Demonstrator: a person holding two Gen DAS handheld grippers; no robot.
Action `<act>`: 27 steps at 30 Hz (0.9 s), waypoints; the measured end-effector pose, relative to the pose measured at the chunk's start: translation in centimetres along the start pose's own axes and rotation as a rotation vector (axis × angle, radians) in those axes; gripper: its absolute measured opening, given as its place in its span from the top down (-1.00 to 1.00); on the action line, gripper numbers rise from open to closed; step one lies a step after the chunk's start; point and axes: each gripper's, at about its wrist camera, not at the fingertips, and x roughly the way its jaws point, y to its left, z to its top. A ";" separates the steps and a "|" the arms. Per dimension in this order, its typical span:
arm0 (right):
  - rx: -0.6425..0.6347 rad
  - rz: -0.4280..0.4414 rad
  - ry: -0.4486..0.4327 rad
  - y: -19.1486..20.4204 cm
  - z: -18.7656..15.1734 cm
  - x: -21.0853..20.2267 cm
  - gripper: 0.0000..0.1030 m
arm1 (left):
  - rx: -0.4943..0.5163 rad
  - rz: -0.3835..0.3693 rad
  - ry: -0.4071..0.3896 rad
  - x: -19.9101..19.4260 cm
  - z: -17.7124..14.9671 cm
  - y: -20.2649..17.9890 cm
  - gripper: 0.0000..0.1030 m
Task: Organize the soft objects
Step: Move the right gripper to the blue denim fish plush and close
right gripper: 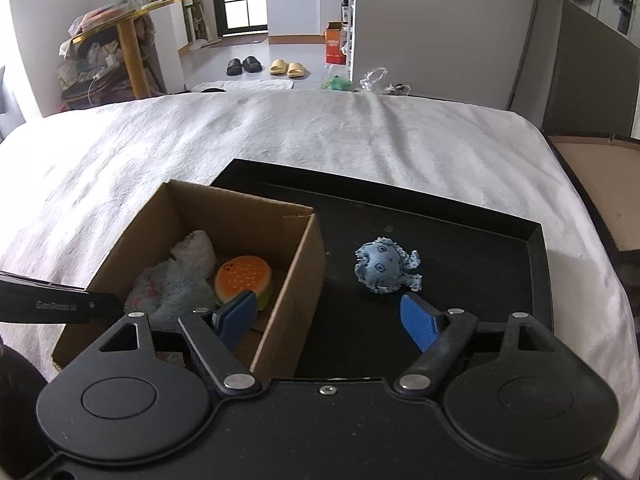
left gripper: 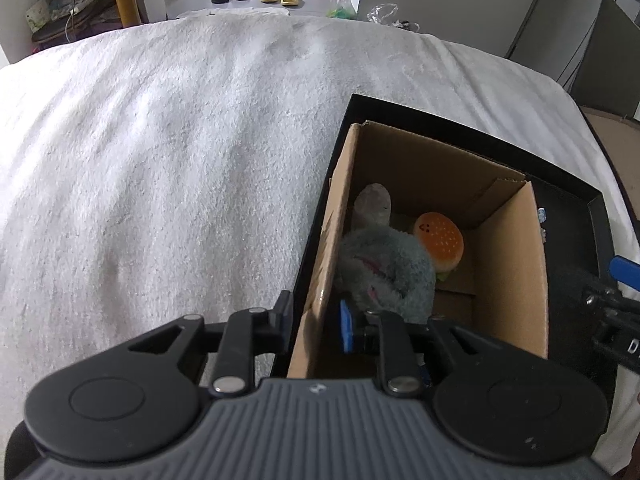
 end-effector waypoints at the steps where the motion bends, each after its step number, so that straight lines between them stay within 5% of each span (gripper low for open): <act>1: 0.007 0.000 -0.003 -0.3 0.0 0.1 -0.52 | 0.004 0.006 0.001 0.0 0.1 -0.1 0.55; 12: 0.084 0.008 -0.028 -3.8 0.6 1.7 -0.50 | 0.040 0.068 -0.006 0.4 1.2 -1.5 0.44; 22: 0.138 0.083 -0.027 -6.0 0.6 4.9 -0.09 | 0.074 0.125 -0.001 1.4 2.3 -2.9 0.43; 27: 0.180 0.117 -0.041 -6.5 -0.3 6.7 -0.04 | 0.110 0.158 -0.001 2.2 2.7 -3.8 0.42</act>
